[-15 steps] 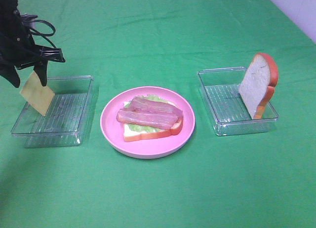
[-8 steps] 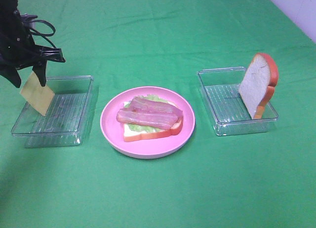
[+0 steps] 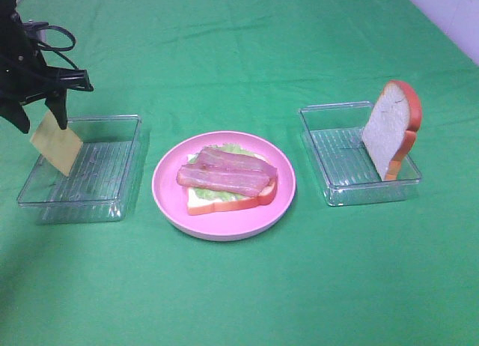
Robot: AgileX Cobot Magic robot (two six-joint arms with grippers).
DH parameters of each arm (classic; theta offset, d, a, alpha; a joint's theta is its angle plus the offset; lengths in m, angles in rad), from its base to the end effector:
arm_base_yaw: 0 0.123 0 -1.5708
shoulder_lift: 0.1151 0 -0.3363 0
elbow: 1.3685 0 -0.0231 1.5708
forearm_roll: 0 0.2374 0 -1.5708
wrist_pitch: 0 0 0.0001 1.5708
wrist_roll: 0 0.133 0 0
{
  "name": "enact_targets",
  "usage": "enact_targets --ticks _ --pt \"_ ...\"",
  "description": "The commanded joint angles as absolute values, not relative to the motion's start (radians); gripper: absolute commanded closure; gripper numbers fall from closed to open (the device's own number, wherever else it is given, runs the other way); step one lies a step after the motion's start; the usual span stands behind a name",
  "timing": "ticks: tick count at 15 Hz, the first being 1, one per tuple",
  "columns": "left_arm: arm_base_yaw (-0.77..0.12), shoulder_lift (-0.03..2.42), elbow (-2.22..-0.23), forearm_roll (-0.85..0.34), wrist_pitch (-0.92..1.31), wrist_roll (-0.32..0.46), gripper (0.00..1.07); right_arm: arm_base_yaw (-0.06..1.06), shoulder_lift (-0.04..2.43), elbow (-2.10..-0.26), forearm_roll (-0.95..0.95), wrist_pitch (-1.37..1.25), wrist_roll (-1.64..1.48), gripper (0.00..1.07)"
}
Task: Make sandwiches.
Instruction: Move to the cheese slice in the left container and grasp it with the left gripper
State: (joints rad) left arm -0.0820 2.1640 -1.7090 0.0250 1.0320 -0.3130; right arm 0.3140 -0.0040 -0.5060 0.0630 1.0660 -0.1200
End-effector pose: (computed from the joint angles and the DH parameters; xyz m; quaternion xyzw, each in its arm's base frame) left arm 0.4698 -0.0357 0.1836 -0.1094 0.9903 -0.0057 0.0859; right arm -0.0331 -0.0030 0.2529 -0.1848 0.8313 0.0820 0.5178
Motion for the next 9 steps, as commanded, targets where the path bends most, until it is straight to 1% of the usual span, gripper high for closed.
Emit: enact_targets --ticks 1,4,9 --pt "-0.084 2.177 -1.714 0.020 1.026 -0.311 0.53 0.311 -0.023 -0.504 0.066 1.057 -0.129 0.29" --pt "-0.084 2.194 -1.714 0.020 1.027 -0.311 0.53 0.311 -0.023 -0.504 0.066 1.057 -0.129 0.29" --pt "-0.084 2.193 -1.714 0.021 1.024 -0.310 0.68 0.311 -0.023 -0.504 0.066 1.057 -0.129 0.29"
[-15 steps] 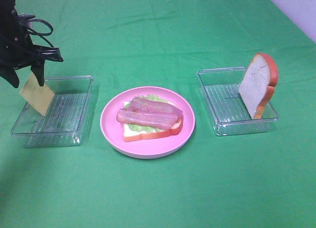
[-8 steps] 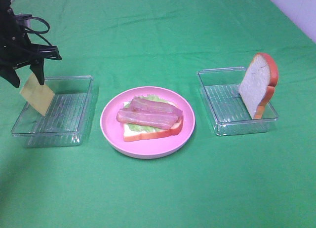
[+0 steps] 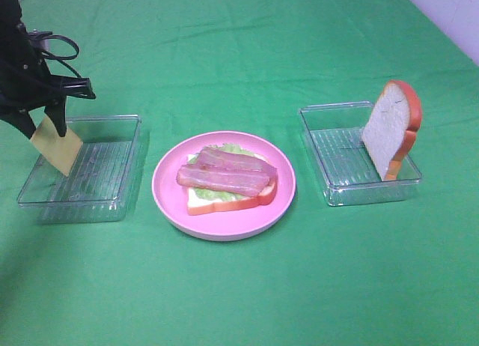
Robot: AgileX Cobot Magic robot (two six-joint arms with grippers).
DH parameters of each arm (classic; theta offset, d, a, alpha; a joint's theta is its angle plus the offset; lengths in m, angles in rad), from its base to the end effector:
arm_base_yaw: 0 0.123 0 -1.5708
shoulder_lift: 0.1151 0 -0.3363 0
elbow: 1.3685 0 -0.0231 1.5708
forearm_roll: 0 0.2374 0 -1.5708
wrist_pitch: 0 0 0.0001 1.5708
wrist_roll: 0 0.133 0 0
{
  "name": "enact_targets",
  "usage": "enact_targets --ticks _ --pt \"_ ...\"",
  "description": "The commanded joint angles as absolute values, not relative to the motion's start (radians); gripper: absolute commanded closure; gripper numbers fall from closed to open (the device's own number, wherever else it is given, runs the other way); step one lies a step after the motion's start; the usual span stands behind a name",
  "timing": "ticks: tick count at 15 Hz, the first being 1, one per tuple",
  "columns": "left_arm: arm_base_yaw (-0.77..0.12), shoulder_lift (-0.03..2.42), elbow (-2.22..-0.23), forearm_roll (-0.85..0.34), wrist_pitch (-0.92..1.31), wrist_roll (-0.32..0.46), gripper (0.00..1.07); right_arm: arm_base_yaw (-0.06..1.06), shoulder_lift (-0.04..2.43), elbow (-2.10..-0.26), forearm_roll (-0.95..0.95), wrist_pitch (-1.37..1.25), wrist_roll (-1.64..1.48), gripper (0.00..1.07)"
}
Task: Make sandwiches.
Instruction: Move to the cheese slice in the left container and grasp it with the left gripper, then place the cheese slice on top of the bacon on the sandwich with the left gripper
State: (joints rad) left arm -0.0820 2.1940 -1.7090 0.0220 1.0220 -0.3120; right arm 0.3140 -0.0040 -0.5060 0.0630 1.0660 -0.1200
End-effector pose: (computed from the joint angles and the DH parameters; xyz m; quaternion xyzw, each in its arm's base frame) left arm 0.4727 -0.0363 0.1696 -0.1094 0.9911 -0.0052 0.0759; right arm -0.0331 -0.0030 0.2529 -0.1848 0.8313 0.0820 0.5178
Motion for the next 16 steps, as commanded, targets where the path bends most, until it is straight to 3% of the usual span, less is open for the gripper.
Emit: enact_targets --ticks 1,8,16 --pt "-0.084 2.193 -1.714 0.021 1.024 -0.310 0.71 0.311 -0.023 -0.504 0.066 1.057 -0.129 0.29" --pt "-0.084 2.193 -1.714 0.023 1.022 -0.310 1.04 0.311 -0.023 -0.504 0.066 1.057 -0.129 0.29" --pt "-0.087 2.186 -1.714 -0.006 1.022 -0.269 1.07 0.311 -0.023 -0.504 0.066 1.057 -0.129 0.29"
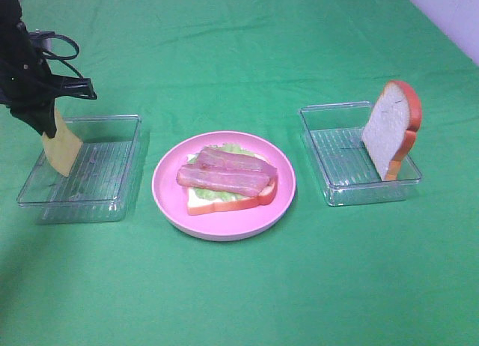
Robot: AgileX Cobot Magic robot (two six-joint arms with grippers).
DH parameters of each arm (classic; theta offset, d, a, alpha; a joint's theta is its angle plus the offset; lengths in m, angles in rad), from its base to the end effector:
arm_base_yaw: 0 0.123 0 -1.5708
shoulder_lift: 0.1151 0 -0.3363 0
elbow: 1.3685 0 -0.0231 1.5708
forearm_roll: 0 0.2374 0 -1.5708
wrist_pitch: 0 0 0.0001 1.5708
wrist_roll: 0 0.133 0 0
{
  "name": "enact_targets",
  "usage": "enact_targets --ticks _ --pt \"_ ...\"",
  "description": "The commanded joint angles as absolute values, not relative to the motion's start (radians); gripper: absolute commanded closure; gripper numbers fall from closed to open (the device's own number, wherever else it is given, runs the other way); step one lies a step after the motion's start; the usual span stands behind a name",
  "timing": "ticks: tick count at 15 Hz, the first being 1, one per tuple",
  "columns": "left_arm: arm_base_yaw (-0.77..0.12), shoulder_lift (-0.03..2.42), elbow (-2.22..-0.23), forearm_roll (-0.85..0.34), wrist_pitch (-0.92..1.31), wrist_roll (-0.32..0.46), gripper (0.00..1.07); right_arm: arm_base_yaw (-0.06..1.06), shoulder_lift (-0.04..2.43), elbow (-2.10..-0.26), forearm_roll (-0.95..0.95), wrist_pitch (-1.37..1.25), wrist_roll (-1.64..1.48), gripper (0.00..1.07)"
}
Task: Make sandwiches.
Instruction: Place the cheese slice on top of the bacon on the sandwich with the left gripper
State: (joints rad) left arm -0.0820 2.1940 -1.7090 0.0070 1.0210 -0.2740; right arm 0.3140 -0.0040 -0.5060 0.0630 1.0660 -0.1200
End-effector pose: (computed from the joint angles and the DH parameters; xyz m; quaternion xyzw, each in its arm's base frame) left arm 0.4727 -0.0380 0.1696 -0.0940 0.9927 -0.0104 0.0753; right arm -0.0331 -0.0030 0.2529 -0.1848 0.8313 0.0820 0.5178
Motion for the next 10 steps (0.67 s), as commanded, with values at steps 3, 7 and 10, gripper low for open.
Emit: enact_targets --ticks 3,7,10 --pt "-0.088 2.180 -1.714 -0.032 1.022 -0.260 1.07 0.311 -0.023 -0.504 0.066 1.057 -0.129 0.29" --pt "-0.088 2.117 -1.714 -0.129 0.998 -0.213 1.07 0.311 -0.023 -0.504 0.066 1.057 -0.129 0.29" --pt "-0.097 2.078 -1.714 -0.396 0.962 -0.087 1.07 0.311 -0.023 -0.504 0.066 1.057 -0.129 0.29"
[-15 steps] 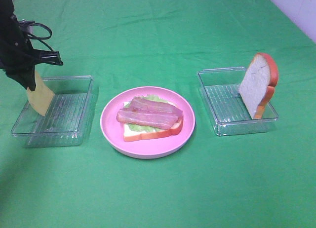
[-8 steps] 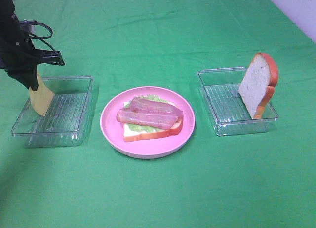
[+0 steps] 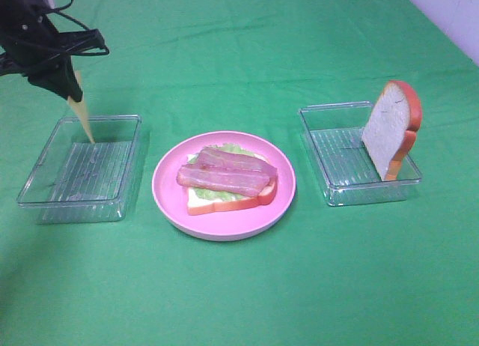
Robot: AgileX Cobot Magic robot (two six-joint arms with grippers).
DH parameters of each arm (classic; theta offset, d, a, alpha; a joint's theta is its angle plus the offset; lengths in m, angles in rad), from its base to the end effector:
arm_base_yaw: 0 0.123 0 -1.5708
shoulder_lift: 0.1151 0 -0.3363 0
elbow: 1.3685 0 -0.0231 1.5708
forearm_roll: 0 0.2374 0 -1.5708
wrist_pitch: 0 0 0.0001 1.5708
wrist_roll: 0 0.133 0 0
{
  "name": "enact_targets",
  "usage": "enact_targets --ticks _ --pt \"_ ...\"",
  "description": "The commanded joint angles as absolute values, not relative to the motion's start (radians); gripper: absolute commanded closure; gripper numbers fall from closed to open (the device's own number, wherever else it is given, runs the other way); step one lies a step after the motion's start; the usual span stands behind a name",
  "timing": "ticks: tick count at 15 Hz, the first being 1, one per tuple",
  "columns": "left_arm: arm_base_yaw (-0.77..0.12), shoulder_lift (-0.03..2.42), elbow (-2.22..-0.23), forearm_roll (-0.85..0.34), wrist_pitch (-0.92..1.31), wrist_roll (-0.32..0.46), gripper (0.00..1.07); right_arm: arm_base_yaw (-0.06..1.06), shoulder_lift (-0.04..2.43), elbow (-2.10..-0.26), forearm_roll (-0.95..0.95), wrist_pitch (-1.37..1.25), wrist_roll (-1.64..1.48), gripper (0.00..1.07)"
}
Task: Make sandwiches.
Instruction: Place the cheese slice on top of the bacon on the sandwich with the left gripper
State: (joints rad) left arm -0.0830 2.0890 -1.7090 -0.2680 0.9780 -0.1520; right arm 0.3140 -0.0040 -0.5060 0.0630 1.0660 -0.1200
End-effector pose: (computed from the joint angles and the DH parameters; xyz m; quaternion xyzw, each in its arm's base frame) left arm 0.4693 -0.0684 0.2244 -0.0910 0.9773 -0.1372 0.1329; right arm -0.0331 -0.0030 0.2529 -0.1848 0.8313 0.0820 0.5178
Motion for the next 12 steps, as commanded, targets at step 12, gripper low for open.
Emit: enact_targets --ticks 12 --pt "-0.483 2.183 -1.714 -0.704 0.708 0.084 1.07 0.311 -0.023 -0.504 0.066 1.057 -0.129 0.29"
